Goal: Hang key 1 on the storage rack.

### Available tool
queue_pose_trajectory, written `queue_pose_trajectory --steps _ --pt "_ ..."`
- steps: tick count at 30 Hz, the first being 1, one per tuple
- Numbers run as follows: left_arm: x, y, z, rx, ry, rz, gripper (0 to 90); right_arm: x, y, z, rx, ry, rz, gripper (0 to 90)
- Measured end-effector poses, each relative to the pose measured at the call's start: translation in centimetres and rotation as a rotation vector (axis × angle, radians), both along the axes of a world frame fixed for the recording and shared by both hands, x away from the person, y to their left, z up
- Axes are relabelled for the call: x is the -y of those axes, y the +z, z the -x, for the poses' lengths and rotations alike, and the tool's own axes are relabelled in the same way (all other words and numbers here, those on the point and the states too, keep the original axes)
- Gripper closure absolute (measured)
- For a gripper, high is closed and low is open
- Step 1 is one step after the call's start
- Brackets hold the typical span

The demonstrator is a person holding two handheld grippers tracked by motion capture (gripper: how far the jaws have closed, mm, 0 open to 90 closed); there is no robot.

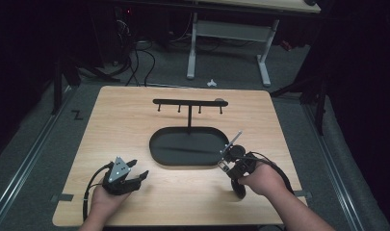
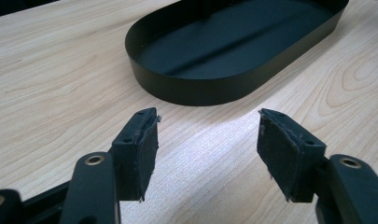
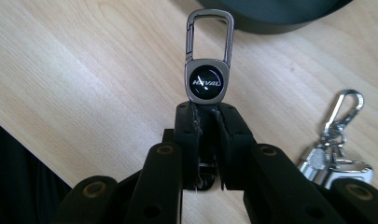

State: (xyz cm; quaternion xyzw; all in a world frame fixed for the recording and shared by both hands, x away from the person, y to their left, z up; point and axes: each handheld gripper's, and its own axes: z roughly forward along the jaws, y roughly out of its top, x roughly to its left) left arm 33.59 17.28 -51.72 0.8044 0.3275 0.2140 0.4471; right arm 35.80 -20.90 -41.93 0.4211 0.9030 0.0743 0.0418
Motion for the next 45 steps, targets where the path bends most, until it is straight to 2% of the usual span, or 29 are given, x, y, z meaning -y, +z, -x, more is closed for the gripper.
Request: queue_pose_trajectory --steps 2,5,10,11,19,24,28,30,33,38,39,45 --pt "0.0 0.0 0.0 0.003 0.002 0.002 38.7 0.2 0.3 -0.1 0.011 0.013 -0.008 80.3" --pt "0.0 0.0 0.0 0.002 -0.001 -0.002 38.7 0.4 1.3 -0.1 0.021 -0.025 -0.031 80.3" --pt "0.0 0.0 0.0 0.003 -0.003 0.001 38.6 0.5 1.9 -0.3 0.028 -0.036 -0.053 80.4" --pt "0.1 0.0 0.0 0.004 -0.004 -0.001 38.6 0.7 2.0 -0.6 0.042 -0.012 -0.060 80.3" --pt "0.2 -0.1 -0.1 0.001 -0.016 -0.011 38.6 0.6 2.9 -1.4 0.058 -0.026 -0.081 80.3" --pt "0.3 0.0 -0.1 0.001 -0.013 0.004 38.5 0.0 3.8 -1.8 0.065 -0.033 -0.095 80.4" --pt "0.1 0.3 -0.1 0.002 -0.006 0.016 38.0 -0.5 4.1 -2.1 0.057 -0.013 -0.104 80.4" --pt "0.0 0.4 -0.2 0.010 0.008 0.033 37.8 -0.8 4.5 -2.8 0.070 -0.005 -0.099 80.4" --pt "0.2 0.3 -0.2 0.007 0.008 0.012 37.4 -1.0 4.7 -3.5 0.087 -0.002 -0.103 80.4" --pt "0.0 0.0 0.0 0.002 0.002 0.008 37.1 -1.6 5.1 -4.1 0.097 0.005 -0.107 80.4" --pt "-0.1 0.0 0.1 0.000 0.001 0.003 37.0 -1.9 5.5 -4.4 0.099 -0.007 -0.127 80.4" --pt "-0.7 0.0 0.4 0.003 0.009 0.001 36.8 -2.8 6.6 -5.4 0.124 -0.003 -0.141 80.4"
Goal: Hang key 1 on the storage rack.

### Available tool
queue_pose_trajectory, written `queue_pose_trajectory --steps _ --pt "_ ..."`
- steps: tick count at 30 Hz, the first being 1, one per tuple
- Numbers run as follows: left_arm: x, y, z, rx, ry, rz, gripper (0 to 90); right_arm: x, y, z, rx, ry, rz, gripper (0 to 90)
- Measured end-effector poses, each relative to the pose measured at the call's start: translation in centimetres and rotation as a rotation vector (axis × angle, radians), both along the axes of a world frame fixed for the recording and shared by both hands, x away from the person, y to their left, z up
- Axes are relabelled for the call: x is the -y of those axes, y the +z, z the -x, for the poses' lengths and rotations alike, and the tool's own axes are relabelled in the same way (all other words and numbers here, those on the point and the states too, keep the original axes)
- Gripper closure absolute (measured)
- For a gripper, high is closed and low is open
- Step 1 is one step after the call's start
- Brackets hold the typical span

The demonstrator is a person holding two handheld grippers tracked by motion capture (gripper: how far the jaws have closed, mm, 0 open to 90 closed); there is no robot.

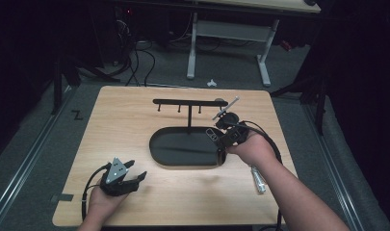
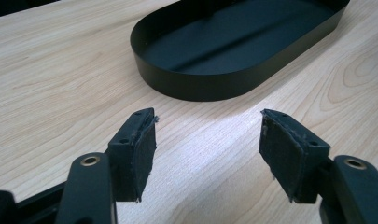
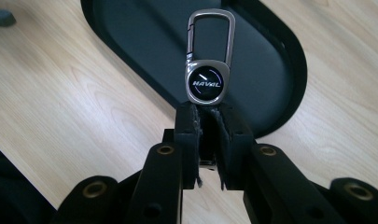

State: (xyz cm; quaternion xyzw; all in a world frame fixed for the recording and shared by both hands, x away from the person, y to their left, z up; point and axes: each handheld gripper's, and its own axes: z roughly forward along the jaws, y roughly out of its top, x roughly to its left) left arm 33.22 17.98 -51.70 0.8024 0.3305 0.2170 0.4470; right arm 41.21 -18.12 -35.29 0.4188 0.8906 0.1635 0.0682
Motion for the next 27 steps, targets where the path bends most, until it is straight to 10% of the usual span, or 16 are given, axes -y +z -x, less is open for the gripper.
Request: queue_pose_trajectory --steps 27 --pt "-0.4 0.1 0.8 -0.002 -0.017 -0.003 36.9 -2.1 2.3 -4.6 0.028 -0.041 -0.081 80.4"
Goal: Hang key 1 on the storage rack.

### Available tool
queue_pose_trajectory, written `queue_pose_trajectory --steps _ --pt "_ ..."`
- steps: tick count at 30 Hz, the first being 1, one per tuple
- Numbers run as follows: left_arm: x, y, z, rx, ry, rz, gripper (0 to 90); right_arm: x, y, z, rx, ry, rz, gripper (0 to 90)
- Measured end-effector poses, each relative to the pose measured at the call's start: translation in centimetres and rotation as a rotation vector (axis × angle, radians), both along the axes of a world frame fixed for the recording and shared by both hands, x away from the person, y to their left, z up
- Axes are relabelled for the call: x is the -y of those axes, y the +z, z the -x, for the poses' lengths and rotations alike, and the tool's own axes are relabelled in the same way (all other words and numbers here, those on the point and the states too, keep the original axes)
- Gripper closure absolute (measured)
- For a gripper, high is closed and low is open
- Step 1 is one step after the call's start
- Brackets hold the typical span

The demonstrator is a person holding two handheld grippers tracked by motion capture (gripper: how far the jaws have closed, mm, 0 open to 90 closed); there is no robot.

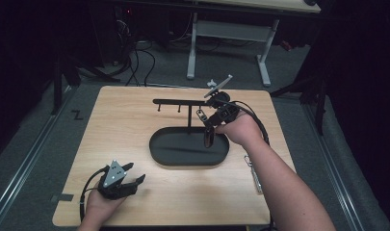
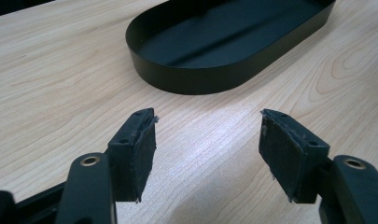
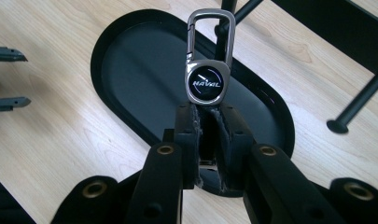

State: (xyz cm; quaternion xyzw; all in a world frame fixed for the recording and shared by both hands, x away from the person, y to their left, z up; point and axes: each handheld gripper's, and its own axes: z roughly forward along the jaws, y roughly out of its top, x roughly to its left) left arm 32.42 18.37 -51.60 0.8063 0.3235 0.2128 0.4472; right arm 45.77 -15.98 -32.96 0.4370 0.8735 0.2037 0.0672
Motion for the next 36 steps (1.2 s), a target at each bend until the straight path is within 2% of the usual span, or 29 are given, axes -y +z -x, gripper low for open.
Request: queue_pose_trajectory --steps 10,24,36 --pt "-0.2 0.0 0.2 -0.002 -0.001 -0.005 36.9 -0.5 -0.6 -1.0 0.004 -0.026 0.028 80.3" --pt "0.0 -0.2 0.2 -0.018 -0.013 -0.019 36.7 -0.7 -1.9 -2.4 0.023 -0.067 0.036 80.0" --pt "-0.1 -0.2 0.2 -0.019 -0.016 -0.024 36.5 -1.0 -2.8 -2.7 0.019 -0.079 0.043 79.6"
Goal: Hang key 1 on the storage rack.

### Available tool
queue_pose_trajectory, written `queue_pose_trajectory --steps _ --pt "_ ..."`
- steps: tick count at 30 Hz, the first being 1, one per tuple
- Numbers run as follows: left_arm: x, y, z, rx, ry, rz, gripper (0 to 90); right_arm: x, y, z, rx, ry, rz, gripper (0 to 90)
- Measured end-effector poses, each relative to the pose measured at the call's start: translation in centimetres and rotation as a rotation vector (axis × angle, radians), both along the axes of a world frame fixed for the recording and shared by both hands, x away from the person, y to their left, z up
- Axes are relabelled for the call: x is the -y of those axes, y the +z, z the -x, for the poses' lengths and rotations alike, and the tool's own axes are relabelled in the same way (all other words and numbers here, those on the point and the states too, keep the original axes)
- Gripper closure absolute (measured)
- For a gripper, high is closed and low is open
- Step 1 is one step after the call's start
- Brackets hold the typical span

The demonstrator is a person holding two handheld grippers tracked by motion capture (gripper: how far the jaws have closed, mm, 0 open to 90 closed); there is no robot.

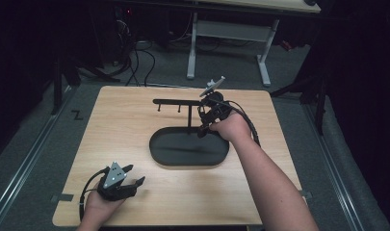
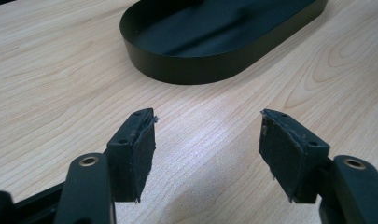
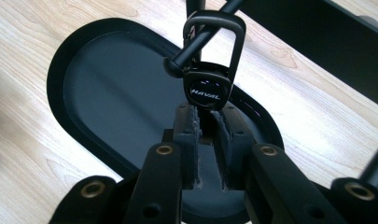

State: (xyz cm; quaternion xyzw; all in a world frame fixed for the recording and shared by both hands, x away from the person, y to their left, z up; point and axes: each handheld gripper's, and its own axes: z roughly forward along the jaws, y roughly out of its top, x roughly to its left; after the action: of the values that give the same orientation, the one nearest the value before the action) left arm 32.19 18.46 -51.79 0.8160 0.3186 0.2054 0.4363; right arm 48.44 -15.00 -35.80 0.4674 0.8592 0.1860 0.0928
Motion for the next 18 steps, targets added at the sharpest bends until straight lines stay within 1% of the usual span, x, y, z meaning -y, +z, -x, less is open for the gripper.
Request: queue_pose_trajectory --steps 3,4,5,7,9,10,11,12,13,14,15,16,18 --pt "0.1 0.0 0.0 0.002 0.002 0.002 36.5 -0.1 -0.1 0.1 0.006 0.009 -0.001 78.5" --pt "0.1 0.0 -0.1 0.003 0.002 0.002 36.5 0.0 -0.1 0.3 0.017 0.008 -0.005 77.0" --pt "0.1 0.0 -0.1 0.003 0.002 0.003 36.5 0.0 0.1 0.4 0.018 0.000 -0.009 75.7" --pt "0.2 0.0 -0.2 -0.002 -0.004 0.000 36.3 0.3 0.4 1.0 0.031 0.005 -0.021 74.5" --pt "0.4 -0.1 -0.3 -0.009 -0.008 -0.003 36.1 0.7 0.7 1.5 0.041 0.010 -0.021 72.9" --pt "0.4 -0.1 -0.3 -0.009 -0.008 -0.003 36.1 0.7 0.7 1.5 0.041 0.010 -0.021 72.9" --pt "0.5 -0.1 -0.3 -0.009 -0.011 -0.005 36.1 1.1 1.0 2.1 0.046 0.000 -0.038 71.5" --pt "0.5 -0.1 -0.3 -0.008 -0.010 -0.004 36.0 1.4 1.1 2.3 0.055 0.014 -0.038 70.6" --pt "0.5 -0.1 -0.4 -0.008 -0.010 -0.004 36.1 1.6 1.2 2.7 0.055 0.011 -0.035 69.7" --pt "0.5 -0.1 -0.4 -0.008 -0.010 -0.004 36.0 1.6 1.2 2.7 0.055 0.011 -0.035 69.7" --pt "0.6 -0.2 -0.4 -0.004 -0.007 -0.002 36.0 2.1 1.2 3.2 0.060 0.017 -0.030 68.2" --pt "0.6 -0.2 -0.4 -0.004 -0.007 -0.002 36.0 2.1 1.2 3.2 0.060 0.017 -0.030 68.2" --pt "0.6 -0.1 -0.5 -0.012 -0.007 0.003 36.0 2.8 1.0 4.1 0.051 0.011 -0.032 66.2"
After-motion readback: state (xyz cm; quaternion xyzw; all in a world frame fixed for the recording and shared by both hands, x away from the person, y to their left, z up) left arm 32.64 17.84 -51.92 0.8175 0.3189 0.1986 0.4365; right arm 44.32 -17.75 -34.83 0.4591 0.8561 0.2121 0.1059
